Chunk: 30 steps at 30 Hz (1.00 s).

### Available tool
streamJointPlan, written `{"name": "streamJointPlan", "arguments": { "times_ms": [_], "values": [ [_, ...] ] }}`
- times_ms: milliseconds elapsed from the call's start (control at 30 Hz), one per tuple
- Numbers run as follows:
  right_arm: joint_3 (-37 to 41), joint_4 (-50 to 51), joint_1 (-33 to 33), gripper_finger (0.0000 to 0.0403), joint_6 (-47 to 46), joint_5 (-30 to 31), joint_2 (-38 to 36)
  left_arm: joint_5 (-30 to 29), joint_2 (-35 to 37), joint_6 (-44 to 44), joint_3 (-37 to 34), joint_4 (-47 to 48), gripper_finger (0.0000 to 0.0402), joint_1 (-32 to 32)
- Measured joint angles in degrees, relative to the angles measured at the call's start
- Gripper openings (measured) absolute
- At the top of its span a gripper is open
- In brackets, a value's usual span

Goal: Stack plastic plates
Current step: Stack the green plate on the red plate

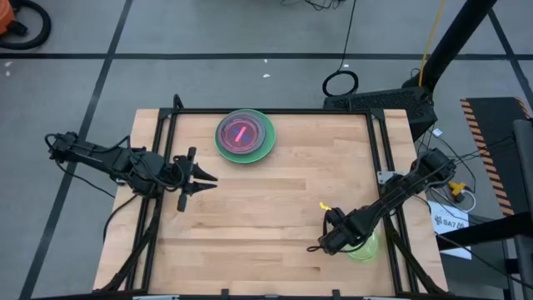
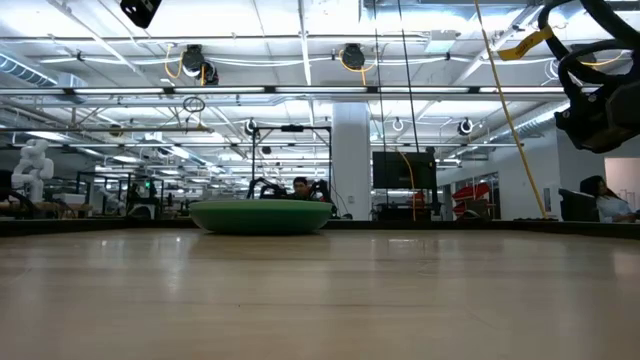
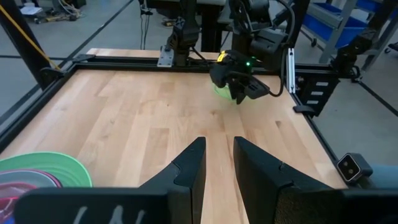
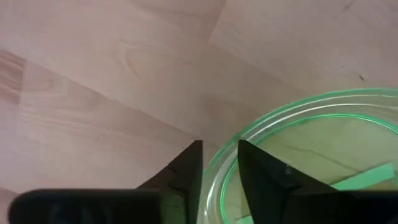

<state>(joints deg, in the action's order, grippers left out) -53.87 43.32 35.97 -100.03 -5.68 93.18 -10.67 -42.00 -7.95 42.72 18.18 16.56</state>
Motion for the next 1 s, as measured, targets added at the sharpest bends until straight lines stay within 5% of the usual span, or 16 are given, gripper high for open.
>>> {"name": "streamJointPlan", "arguments": {
  "times_ms": [467, 733, 1000],
  "values": [
    [-0.2, -1.1, 0.0, 0.0005, 0.0, -0.2, 2.1, 0.0, 0.0, 0.5, 0.0, 0.0, 0.0088, 0.0],
    [-2.5, -0.7, -0.3, 0.0001, 4.4, 2.0, 2.4, 0.0, 0.0, 1.8, 0.0, 0.0, 0.0088, 0.0],
    [-8.6, -1.2, -2.6, 0.0, 13.1, 10.7, 2.4, -2.5, 0.0, 2.5, 0.0, 0.0, 0.0088, 0.0]
  ]
}}
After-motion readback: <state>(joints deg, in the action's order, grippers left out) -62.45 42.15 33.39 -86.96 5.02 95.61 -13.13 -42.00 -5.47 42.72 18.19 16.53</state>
